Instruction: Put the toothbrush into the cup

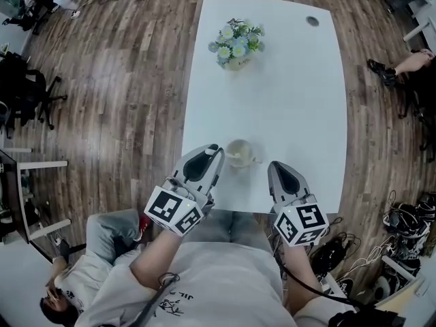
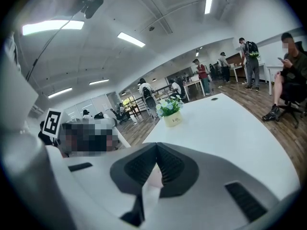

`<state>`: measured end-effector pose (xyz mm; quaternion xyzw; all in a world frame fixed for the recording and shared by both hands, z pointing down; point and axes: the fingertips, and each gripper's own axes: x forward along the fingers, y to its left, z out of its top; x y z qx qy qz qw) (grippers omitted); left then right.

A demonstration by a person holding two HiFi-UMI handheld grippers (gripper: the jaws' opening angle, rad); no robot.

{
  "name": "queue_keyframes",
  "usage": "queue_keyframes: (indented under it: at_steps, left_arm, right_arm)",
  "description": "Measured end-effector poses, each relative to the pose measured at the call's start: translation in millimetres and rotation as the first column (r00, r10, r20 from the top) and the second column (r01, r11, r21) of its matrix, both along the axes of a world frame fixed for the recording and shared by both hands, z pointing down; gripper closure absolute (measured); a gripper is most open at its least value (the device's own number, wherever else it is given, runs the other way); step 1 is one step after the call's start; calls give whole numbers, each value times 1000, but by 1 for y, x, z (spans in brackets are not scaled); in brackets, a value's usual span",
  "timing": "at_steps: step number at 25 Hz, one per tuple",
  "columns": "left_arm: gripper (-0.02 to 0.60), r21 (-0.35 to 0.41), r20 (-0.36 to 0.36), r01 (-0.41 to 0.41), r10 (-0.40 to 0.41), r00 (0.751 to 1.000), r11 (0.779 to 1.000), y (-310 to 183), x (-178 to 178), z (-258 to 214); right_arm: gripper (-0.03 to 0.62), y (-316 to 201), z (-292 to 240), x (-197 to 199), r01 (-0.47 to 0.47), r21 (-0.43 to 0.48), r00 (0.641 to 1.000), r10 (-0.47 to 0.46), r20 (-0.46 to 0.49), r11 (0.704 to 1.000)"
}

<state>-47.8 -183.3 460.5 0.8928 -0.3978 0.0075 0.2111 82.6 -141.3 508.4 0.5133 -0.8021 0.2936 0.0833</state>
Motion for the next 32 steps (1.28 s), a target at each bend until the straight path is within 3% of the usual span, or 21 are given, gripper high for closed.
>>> queue_keyframes:
  at_steps: [6, 32]
  left_arm:
    - [523, -7, 28, -20, 20, 999, 1000, -5, 11, 21]
    - [523, -67, 20, -48, 49, 999, 997, -13, 28, 70]
  right_arm:
    - [576, 5, 13, -1, 1, -34, 1000, -1, 8, 999]
    - [576, 7, 46, -4, 5, -106, 999, -1, 32, 994]
